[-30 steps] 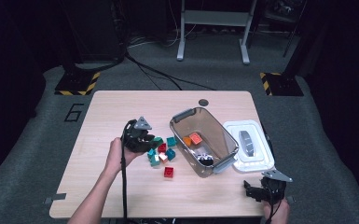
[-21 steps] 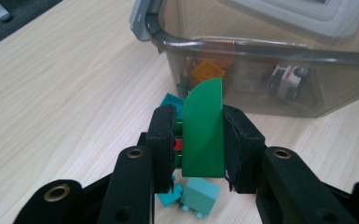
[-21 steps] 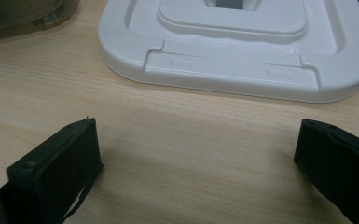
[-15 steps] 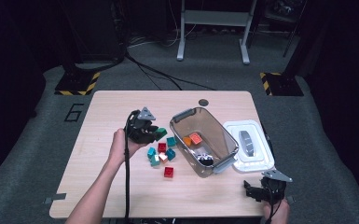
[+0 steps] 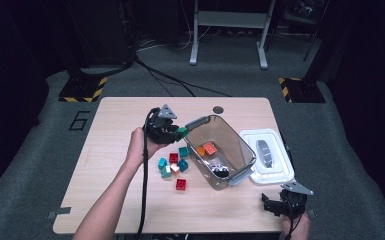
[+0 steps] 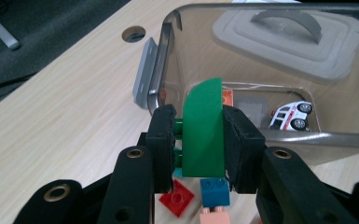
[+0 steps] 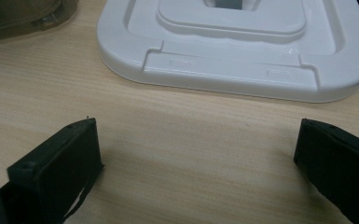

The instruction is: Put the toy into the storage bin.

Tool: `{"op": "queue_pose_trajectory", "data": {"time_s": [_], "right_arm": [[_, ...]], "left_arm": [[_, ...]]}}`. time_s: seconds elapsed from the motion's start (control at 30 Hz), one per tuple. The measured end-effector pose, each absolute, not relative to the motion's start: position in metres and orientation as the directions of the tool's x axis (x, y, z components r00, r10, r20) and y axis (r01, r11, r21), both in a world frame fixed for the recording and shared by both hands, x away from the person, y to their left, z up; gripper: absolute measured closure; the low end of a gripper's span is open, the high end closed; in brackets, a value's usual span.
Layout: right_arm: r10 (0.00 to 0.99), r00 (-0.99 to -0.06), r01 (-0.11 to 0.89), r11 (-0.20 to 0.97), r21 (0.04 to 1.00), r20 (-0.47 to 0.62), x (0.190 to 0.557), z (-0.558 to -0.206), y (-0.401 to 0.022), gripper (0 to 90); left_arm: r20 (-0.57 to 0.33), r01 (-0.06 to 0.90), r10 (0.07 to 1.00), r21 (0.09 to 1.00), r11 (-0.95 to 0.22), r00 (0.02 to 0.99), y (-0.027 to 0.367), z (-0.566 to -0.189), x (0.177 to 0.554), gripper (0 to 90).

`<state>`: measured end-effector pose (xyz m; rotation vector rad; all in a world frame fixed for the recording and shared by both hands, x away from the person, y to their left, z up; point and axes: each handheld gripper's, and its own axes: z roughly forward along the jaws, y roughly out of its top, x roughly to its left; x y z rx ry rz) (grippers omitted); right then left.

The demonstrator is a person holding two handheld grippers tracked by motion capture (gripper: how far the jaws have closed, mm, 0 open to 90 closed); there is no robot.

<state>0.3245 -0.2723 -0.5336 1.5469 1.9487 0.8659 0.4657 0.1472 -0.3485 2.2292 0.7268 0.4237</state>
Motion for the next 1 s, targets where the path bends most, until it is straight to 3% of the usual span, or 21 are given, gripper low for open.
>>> {"op": "queue_pose_trajectory", "data": {"time_s": [1.0], "right_arm": [[0.975, -0.222, 0.655, 0.147, 0.741, 0.003, 0.324, -0.534, -0.272, 0.0]], "left_arm": [[0.101, 0.385, 0.583, 0.659, -0.647, 0.806, 0.095, -0.376, 0.498, 66.5]]}}
